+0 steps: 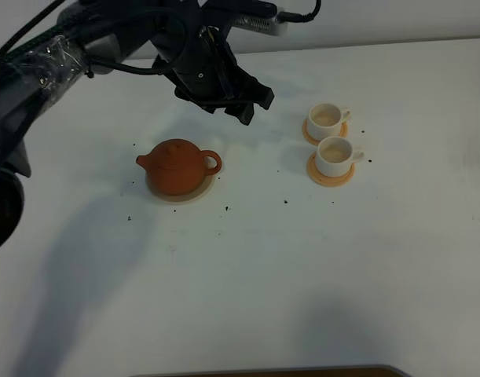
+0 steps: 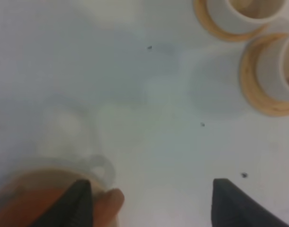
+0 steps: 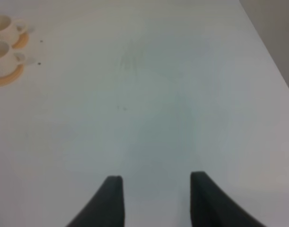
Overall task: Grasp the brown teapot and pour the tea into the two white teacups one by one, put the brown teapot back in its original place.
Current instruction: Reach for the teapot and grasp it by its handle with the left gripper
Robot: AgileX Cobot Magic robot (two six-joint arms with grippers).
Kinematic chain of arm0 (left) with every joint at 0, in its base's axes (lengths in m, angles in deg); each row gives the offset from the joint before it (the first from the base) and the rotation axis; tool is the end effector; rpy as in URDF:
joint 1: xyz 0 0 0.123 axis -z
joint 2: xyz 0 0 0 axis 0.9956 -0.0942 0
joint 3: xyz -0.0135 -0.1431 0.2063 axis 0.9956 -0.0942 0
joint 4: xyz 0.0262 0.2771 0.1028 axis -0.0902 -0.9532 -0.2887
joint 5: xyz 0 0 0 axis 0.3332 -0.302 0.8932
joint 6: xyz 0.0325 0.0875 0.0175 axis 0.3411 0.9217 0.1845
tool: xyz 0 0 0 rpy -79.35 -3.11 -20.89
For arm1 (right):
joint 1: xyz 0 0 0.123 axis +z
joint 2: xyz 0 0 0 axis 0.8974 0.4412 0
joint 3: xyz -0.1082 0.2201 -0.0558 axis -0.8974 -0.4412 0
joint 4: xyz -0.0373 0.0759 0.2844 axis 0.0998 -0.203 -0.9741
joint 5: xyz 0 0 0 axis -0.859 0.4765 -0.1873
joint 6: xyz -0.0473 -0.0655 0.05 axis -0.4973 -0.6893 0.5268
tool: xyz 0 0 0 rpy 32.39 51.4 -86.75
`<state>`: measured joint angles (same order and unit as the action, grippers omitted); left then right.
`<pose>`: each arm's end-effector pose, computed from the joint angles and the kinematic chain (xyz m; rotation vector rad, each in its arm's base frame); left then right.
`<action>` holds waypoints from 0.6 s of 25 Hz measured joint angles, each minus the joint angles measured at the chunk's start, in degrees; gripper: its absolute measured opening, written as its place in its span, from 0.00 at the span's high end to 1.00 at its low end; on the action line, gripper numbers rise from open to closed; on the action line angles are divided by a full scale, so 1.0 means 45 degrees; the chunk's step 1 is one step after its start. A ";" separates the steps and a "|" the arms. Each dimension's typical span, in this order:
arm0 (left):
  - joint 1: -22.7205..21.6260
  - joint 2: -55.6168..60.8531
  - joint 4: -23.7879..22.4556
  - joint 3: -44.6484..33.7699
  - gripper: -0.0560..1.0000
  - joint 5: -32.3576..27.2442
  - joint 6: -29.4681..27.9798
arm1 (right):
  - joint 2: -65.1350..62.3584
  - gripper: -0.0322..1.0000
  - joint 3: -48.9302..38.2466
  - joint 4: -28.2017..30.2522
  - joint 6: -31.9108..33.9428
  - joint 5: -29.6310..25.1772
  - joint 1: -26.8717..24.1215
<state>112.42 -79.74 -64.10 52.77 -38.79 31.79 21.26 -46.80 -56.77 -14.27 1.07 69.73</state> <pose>0.4503 -0.2450 0.1809 0.7003 2.6247 -0.2312 0.0661 0.0081 0.2987 -0.1780 2.0677 0.0401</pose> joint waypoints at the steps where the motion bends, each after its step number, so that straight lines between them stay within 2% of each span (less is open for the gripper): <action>1: 0.0000 -0.0234 0.0001 0.0038 0.40 0.0060 0.0072 | 0.0000 0.62 0.0000 0.0000 0.0000 0.0000 0.0000; 6: 0.0010 -0.1289 0.0371 0.0052 0.40 -0.0029 0.0181 | 0.0000 0.62 0.0000 0.0000 0.0000 0.0000 0.0000; 15: 0.0010 -0.1895 0.0358 0.0052 0.40 0.0043 0.0223 | 0.0000 0.62 0.0000 0.0000 0.0000 0.0000 0.0000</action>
<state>112.46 -88.27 -62.48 53.00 -38.59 32.80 21.26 -46.80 -56.77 -14.27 1.07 69.73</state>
